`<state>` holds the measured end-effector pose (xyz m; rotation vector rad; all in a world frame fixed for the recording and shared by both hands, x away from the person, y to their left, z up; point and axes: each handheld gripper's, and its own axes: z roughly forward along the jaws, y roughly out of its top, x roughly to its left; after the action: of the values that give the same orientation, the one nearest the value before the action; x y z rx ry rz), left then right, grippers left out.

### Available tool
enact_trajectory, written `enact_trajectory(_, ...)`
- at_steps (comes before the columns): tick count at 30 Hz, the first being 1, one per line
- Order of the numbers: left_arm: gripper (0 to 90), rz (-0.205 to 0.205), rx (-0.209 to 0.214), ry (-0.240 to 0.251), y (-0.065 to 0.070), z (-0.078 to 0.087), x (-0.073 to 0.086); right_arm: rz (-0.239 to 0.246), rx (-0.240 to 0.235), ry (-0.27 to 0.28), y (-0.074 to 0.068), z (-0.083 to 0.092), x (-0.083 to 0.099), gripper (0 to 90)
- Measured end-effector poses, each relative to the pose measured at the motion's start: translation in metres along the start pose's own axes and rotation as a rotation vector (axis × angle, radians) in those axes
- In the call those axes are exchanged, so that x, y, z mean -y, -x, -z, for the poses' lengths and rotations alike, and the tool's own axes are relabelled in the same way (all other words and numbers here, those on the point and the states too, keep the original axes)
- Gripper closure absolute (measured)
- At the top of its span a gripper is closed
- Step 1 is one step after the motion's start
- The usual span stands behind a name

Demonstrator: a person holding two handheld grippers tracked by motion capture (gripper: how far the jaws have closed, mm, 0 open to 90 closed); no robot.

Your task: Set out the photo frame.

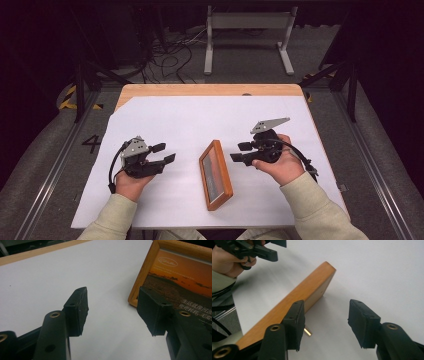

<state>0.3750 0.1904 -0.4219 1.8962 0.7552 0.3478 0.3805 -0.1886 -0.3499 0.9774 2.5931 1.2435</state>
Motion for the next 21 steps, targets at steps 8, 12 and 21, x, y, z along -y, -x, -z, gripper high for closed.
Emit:
enact_trajectory(8,41.3,-0.004,0.001,-0.004,-0.001,-0.001,0.001,-0.051,-0.034,-0.005,-0.025,0.003,-0.009,30.8)
enact_trajectory(12,41.3,-0.003,0.001,-0.005,-0.001,-0.001,0.001,-0.063,-0.041,-0.039,-0.032,-0.004,-0.009,26.7)
enact_trajectory(21,40.1,-0.004,0.0,-0.002,-0.001,-0.002,0.002,-0.093,-0.054,-0.094,-0.036,-0.026,-0.007,23.0)
